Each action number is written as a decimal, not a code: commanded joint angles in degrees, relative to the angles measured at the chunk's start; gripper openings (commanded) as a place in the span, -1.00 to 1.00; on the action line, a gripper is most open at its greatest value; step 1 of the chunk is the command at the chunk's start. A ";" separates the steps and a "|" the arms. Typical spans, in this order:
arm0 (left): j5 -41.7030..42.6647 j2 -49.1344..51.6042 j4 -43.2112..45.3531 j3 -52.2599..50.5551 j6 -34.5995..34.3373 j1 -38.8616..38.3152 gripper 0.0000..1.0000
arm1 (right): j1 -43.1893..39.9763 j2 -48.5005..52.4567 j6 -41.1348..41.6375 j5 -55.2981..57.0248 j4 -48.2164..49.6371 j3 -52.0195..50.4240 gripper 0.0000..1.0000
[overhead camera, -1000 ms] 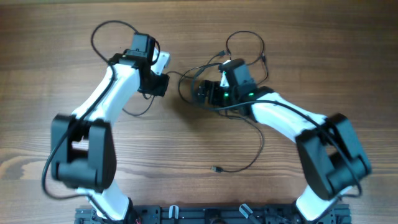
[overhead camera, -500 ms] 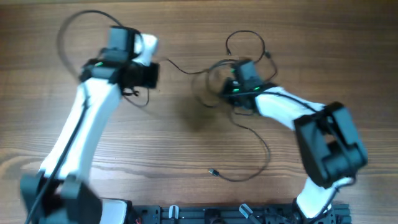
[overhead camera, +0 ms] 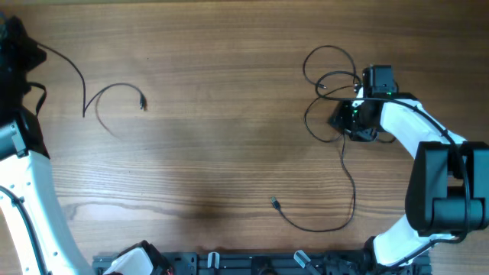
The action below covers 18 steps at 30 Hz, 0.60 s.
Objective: Untangle cables
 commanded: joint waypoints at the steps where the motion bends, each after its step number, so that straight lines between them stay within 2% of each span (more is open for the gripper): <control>1: -3.48 1.99 6.78 0.20 2.80 0.17 -0.92 | 1.66 -0.81 -2.08 -1.70 -0.28 -0.61 0.75; 2: -5.20 2.89 8.72 0.37 2.89 0.35 -0.92 | 1.90 -0.81 -2.10 -1.68 -0.26 -0.61 0.92; 3: -5.99 4.22 10.86 0.92 3.82 0.74 -0.92 | 2.05 -0.81 -2.12 -1.68 -0.24 -0.61 0.99; 7: -5.97 13.11 12.57 9.46 6.56 2.97 -0.92 | 2.05 -0.81 -2.10 -1.68 0.39 -0.61 0.99; 10: -7.37 23.74 7.10 24.52 7.34 4.37 -0.92 | 2.05 -0.83 -1.49 -2.34 1.36 -0.59 0.99; 15: -16.98 41.83 -4.44 55.39 9.70 5.75 -0.93 | 2.05 -0.83 -1.46 -5.99 2.80 -0.55 0.99; 18: -17.33 47.71 -4.70 62.10 11.63 5.90 -0.92 | 2.32 -0.83 0.07 -6.19 3.89 -0.55 0.99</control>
